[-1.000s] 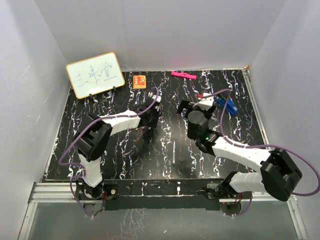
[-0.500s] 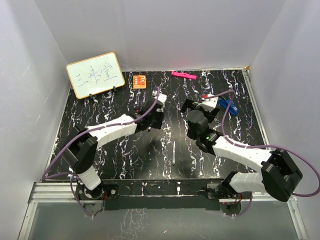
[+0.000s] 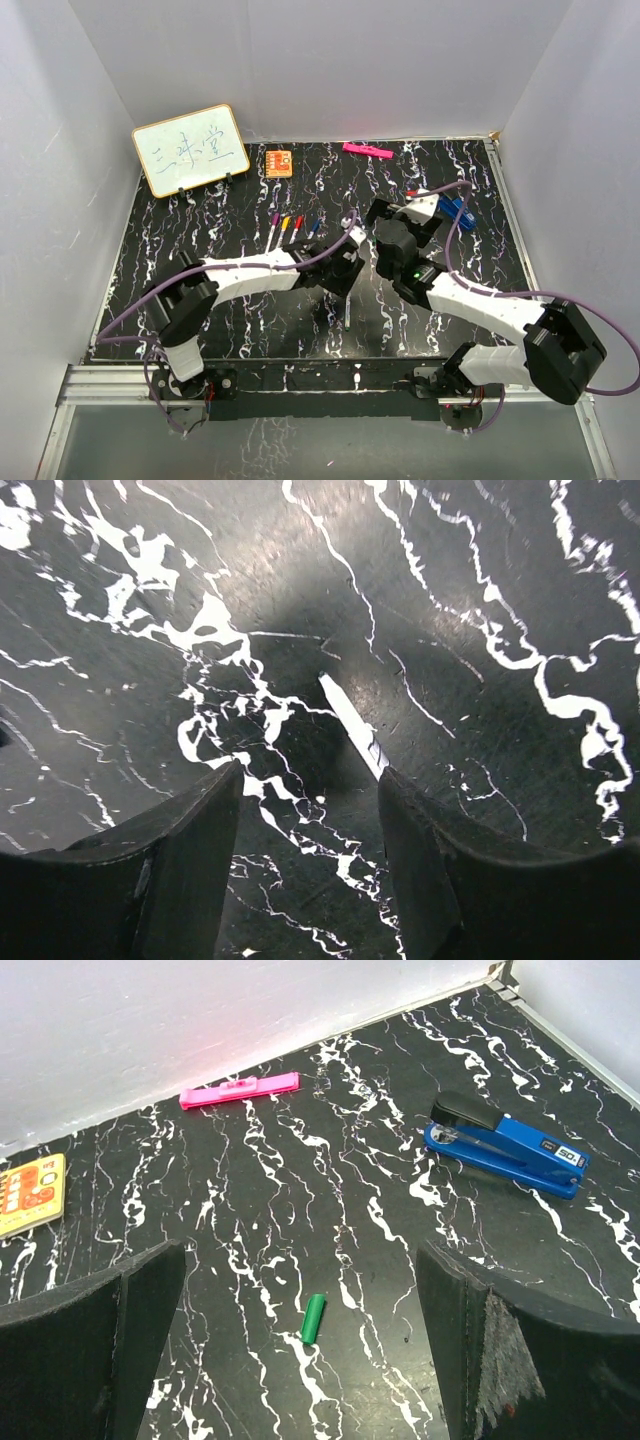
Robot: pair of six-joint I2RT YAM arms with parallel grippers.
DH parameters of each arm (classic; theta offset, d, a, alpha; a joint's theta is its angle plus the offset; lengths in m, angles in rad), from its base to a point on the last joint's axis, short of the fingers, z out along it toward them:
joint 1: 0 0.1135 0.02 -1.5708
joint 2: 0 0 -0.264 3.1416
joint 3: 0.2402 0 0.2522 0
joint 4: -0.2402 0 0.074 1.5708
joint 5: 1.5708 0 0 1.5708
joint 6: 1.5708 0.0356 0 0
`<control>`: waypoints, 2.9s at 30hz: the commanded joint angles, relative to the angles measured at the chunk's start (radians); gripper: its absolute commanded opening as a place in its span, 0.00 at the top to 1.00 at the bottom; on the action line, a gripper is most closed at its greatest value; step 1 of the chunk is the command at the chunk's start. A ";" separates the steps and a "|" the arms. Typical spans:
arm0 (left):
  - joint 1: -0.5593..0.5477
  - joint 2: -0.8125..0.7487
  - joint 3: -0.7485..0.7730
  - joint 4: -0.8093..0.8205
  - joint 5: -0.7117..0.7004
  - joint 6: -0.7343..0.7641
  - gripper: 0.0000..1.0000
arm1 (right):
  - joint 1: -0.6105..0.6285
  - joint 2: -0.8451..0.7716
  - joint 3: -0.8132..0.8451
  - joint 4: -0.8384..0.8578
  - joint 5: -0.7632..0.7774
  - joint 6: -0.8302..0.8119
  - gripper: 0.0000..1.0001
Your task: Insert the pens into the pen caps
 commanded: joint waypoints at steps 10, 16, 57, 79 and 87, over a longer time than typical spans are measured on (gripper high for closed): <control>-0.061 0.038 0.018 -0.035 0.047 -0.040 0.43 | -0.011 -0.092 0.003 0.017 0.041 0.047 0.02; -0.080 0.062 0.013 -0.059 0.060 -0.048 0.42 | -0.013 -0.097 -0.002 0.017 0.039 0.054 0.02; -0.014 0.136 -0.112 -0.288 -0.005 -0.008 0.69 | -0.031 -0.126 -0.021 0.006 0.000 0.104 0.02; 0.015 -0.141 -0.148 -0.278 -0.025 0.030 1.00 | -0.118 0.105 0.184 -0.400 -0.088 0.325 0.40; 0.022 -0.338 -0.235 -0.123 -0.063 0.055 1.00 | -0.160 0.286 0.291 -0.593 -0.189 0.402 0.49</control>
